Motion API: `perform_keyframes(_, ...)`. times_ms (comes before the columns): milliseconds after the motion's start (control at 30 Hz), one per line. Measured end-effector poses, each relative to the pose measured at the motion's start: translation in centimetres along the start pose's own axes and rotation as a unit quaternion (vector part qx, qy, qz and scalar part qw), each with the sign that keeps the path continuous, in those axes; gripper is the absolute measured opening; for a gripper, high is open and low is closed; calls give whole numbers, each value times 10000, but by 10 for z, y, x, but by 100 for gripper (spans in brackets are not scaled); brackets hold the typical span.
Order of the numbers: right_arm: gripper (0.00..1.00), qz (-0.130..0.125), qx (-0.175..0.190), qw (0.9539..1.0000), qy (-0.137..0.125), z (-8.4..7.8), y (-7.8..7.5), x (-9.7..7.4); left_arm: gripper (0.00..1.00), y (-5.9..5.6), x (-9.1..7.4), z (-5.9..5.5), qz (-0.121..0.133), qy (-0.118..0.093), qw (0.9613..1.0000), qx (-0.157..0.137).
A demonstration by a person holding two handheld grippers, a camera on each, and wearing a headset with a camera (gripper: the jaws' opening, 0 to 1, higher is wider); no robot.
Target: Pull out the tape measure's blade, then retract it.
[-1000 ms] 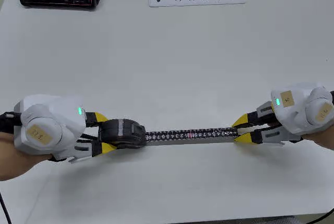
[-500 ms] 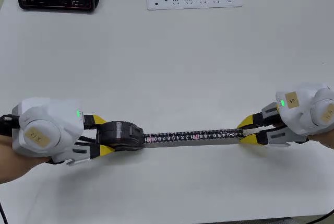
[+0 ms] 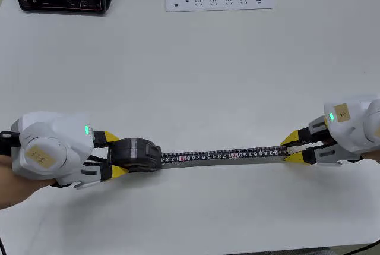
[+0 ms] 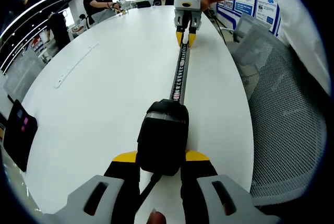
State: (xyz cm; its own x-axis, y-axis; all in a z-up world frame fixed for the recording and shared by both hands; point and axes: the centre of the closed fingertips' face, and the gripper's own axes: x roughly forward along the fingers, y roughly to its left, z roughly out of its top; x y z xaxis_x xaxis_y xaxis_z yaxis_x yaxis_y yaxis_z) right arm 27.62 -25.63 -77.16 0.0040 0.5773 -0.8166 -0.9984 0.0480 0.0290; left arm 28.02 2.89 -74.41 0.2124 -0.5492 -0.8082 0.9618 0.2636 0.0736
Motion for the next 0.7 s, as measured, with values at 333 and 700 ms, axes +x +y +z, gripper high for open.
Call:
perform_keyframes(333,10,-8,108,9999,104,-2,3,4,25,2,2,0,-13,46,9999,-120)
perform_keyframes(700,11,-52,17,9999,160,-2,2,3,26,1,2,-1,40,44,10000,-71)
